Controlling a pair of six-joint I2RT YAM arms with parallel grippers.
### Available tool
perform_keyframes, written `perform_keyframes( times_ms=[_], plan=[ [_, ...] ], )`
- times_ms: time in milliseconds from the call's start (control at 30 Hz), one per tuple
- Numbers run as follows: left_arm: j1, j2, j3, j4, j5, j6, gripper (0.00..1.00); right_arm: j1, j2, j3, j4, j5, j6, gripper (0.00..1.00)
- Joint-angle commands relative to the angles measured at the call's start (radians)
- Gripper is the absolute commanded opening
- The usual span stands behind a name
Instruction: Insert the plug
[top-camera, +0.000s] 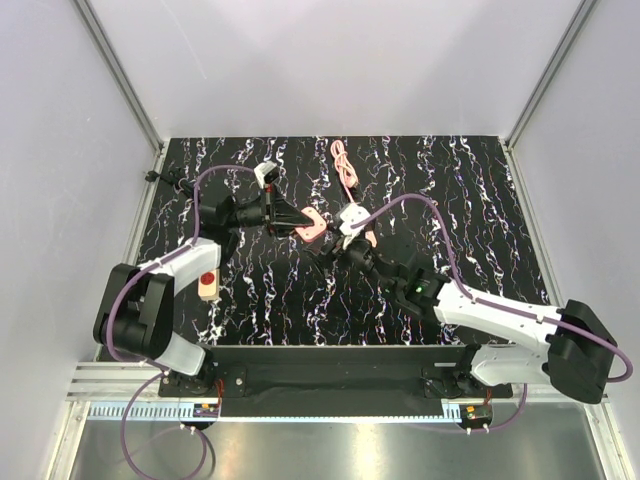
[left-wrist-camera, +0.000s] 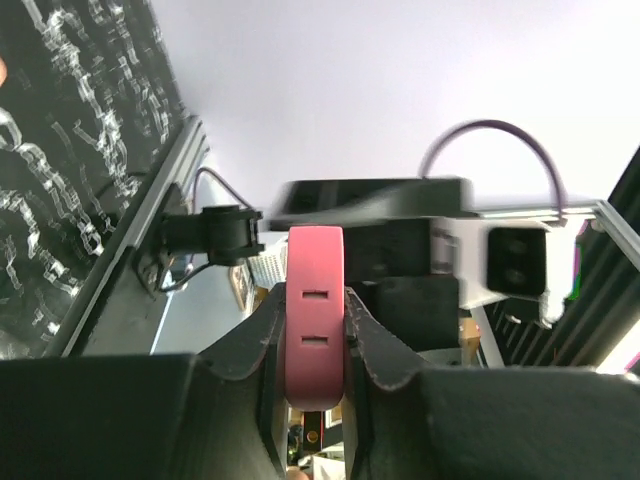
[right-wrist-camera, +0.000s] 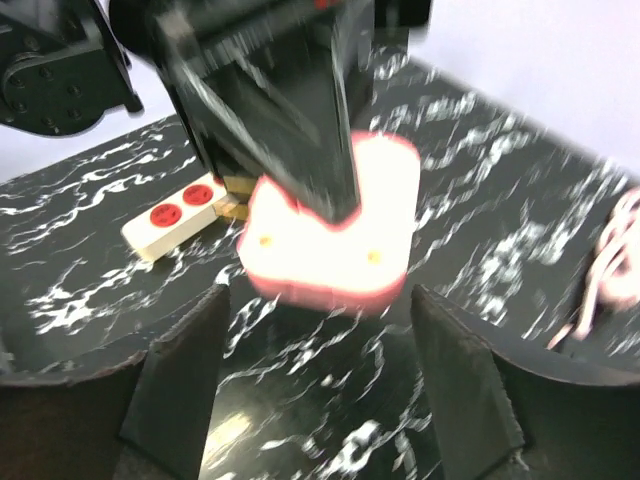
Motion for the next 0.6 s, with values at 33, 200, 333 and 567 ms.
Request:
perform_keyframes(
  times_ms=[33, 200, 333, 567],
  plan=[
    [-0.006, -0.036, 0.040, 0.159, -0.050, -0.023, 0.00, 0.003, -0.074, -0.060, -0.009, 0.034, 0.275, 0.80],
    [-0.011, -0.163, 0.158, -0.450, -0.171, 0.460, 0.00, -0.006, -0.188, -0.148, 0.058, -0.019, 0.538, 0.79],
    [-0.025, -0.241, 0.164, -0.425, -0.268, 0.533, 0.00, -0.046, -0.225, -0.114, 0.063, -0.137, 0.637, 0.62],
    [-0.048, -0.320, 0.103, -0.265, -0.328, 0.456, 0.00, -0.191, -0.172, -0.055, 0.256, -0.380, 0.926, 0.56]
  ],
)
